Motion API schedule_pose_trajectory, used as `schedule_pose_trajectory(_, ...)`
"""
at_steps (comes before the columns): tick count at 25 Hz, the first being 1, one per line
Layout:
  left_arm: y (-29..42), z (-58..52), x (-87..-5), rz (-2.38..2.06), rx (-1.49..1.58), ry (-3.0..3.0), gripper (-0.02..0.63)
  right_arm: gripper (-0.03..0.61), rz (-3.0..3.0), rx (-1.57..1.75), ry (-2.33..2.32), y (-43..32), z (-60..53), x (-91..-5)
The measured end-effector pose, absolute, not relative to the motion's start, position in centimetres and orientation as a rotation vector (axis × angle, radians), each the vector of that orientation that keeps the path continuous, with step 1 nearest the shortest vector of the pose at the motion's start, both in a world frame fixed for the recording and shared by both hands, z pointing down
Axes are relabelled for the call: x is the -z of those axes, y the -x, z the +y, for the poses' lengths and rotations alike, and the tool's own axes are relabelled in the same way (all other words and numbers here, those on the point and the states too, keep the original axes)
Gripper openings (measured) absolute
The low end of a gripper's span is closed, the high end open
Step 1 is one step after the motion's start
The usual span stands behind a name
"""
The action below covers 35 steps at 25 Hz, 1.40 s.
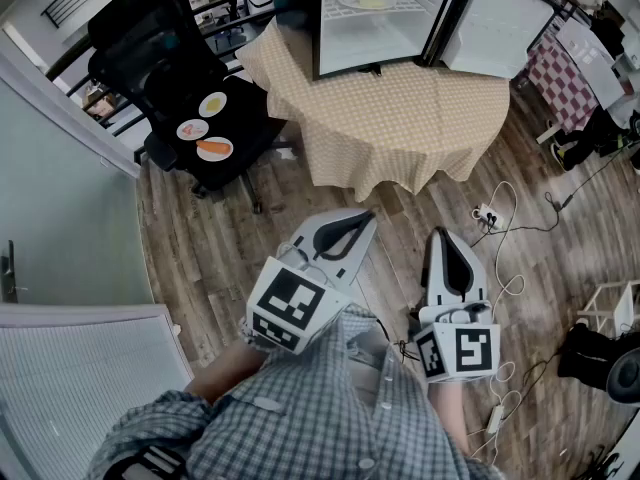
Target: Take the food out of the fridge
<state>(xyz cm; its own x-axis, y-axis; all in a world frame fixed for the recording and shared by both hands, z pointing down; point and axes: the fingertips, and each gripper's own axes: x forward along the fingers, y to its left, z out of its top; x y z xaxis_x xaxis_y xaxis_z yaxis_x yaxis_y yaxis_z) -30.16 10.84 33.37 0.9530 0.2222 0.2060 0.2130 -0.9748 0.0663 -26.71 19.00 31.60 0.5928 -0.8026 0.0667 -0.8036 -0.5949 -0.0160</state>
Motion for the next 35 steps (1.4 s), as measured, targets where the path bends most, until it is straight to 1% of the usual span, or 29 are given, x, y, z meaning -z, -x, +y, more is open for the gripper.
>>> schedule_pose_trajectory(12,30.3,9.3,-33.4,0.344,-0.333,-3.058,0.006,0.009,-1.407,-0.121,-2.802,26.8,17.6,-31.7)
schedule_pose_trajectory(21,30.3,9.0,-34.1,0.355,-0.36,-3.041,0.006,0.009,-1.321,-0.147,-2.836,26.2,18.8,-32.3)
schedule_pose_trajectory(28,28.6,8.9,-34.7,0.335,-0.372,-3.028,0.006,0.009,-1.272,-0.172,-2.858,23.6,20.2,-32.9)
schedule_pose_trajectory(35,24.6,9.4,-34.8,0.263,-0.369,-3.028,0.006,0.01,-1.339,-0.167,-2.833,19.1,20.3,-33.2)
